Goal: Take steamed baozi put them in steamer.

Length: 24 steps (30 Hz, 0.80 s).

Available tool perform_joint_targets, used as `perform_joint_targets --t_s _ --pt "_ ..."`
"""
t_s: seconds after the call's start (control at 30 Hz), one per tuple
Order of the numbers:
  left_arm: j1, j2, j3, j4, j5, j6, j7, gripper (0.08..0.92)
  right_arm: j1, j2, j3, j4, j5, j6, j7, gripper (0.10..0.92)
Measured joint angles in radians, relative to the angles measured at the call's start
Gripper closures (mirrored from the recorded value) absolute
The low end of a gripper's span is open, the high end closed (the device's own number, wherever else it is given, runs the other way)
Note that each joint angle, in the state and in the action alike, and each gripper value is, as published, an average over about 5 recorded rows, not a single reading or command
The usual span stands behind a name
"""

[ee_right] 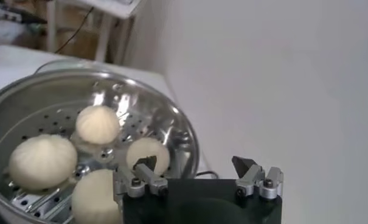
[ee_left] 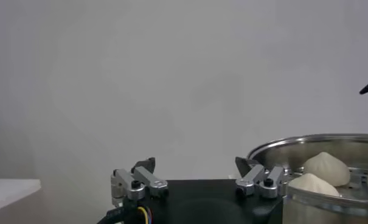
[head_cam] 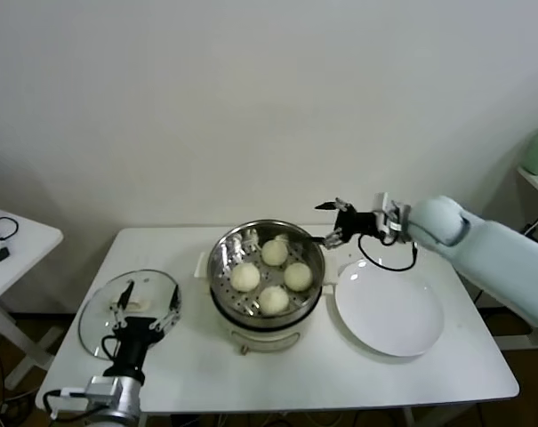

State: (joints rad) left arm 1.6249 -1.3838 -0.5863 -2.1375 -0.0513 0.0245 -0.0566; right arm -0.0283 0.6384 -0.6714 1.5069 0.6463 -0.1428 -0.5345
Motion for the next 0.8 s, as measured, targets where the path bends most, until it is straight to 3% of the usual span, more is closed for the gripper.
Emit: perform_joint_targets --t_s 0.3,0.8 --pt "-0.002 -0.002 -0.010 0.008 0.015 -0.010 0.016 0.177 -0.521 0.059 0.545 0.110 -0.134 0.079 0.095 0.203" --pt "0.023 -0.019 -0.049 0.022 -0.002 -0.032 0.045 0.177 -1.112 0.409 1.110 0.256 -0.314 0.219 0.173 0.203"
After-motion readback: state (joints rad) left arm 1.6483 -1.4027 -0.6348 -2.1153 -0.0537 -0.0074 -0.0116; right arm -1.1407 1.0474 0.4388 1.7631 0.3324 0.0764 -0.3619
